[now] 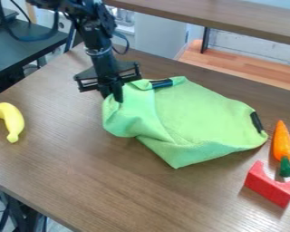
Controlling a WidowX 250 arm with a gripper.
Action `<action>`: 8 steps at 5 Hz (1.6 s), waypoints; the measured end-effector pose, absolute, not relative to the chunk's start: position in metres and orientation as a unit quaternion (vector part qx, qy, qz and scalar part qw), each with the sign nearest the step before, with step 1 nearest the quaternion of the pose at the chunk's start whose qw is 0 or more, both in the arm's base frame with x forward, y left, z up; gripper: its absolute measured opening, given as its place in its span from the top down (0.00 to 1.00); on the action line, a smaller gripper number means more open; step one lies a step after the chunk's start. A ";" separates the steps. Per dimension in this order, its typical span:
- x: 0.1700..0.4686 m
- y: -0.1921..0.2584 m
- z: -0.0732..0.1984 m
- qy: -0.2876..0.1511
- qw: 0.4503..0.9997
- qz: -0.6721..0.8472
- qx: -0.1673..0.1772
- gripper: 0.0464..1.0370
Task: Unfold the cloth from the top right to bottom left
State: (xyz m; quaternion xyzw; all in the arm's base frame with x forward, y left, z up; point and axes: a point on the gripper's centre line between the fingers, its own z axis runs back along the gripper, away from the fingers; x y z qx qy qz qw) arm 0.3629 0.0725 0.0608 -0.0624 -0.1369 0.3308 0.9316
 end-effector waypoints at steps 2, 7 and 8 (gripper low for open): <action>0.353 0.088 0.067 -0.103 0.940 0.319 -0.066 0.93; 0.345 0.115 0.039 -0.013 0.923 0.329 0.199 0.04; 0.351 0.099 0.056 -0.038 0.925 0.324 0.197 0.04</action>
